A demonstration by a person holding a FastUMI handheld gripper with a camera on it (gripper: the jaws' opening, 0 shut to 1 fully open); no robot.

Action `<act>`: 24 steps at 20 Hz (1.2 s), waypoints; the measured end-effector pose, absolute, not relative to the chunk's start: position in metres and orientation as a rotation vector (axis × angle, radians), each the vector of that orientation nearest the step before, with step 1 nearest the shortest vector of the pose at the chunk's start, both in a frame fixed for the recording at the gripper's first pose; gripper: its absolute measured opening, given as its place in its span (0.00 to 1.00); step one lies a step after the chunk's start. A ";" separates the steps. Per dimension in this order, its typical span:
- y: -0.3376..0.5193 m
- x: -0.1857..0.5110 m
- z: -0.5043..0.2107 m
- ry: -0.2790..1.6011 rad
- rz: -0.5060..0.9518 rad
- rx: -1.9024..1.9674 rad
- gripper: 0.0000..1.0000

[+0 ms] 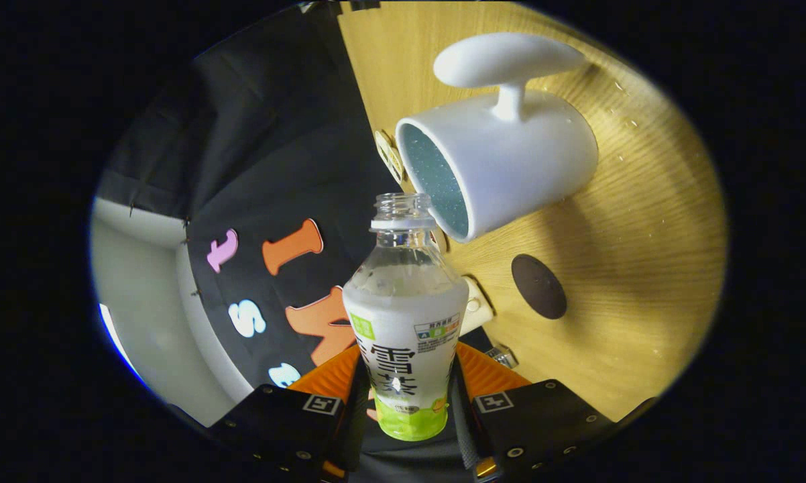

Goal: Take the bottle from table, then pour the juice into the cup, finally place the bottle on the coaster

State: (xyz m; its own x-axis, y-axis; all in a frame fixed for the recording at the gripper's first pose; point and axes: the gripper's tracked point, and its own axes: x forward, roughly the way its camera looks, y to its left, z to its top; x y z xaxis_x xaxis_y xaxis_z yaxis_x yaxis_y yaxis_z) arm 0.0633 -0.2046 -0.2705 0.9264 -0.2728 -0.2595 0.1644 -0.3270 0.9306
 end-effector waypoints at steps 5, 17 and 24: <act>-0.197 0.062 -0.285 0.052 -0.465 1.494 0.58; -0.198 0.114 -0.242 0.168 -0.322 0.588 0.58; -0.198 0.138 -0.243 0.246 -0.285 0.181 0.58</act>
